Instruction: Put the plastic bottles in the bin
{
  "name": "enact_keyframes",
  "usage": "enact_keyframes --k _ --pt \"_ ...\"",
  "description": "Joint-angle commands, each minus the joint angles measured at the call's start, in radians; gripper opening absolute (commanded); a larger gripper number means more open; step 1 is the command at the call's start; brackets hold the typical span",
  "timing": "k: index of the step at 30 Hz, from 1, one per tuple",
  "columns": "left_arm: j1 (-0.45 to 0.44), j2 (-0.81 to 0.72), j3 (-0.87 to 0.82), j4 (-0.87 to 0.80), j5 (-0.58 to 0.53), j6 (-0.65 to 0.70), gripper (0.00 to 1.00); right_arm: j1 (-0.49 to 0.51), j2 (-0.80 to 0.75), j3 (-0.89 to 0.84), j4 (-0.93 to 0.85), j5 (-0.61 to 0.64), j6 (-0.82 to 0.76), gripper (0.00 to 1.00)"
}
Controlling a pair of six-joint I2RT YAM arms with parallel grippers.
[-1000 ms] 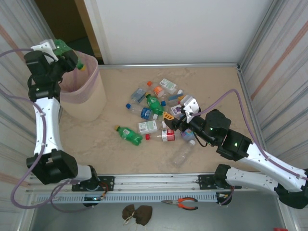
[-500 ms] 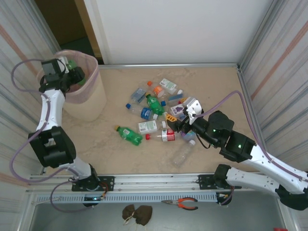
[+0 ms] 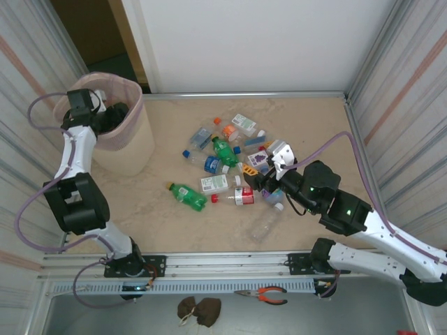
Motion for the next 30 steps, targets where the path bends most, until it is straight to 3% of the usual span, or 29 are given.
enact_keyframes --k 1,8,17,30 --pt "0.012 -0.063 0.033 -0.015 0.013 -0.016 0.74 -0.01 0.0 -0.001 -0.02 0.03 0.041 0.79" --pt "0.015 -0.123 0.065 -0.037 0.017 -0.015 0.78 -0.017 0.0 0.012 -0.103 0.092 0.165 0.8" --pt "0.014 -0.211 0.075 -0.047 0.039 -0.018 0.78 -0.051 -0.012 0.014 -0.334 0.194 0.549 0.84" --pt "0.013 -0.34 0.039 -0.049 0.135 -0.028 0.78 -0.212 -0.064 -0.131 -0.552 0.074 1.106 0.84"
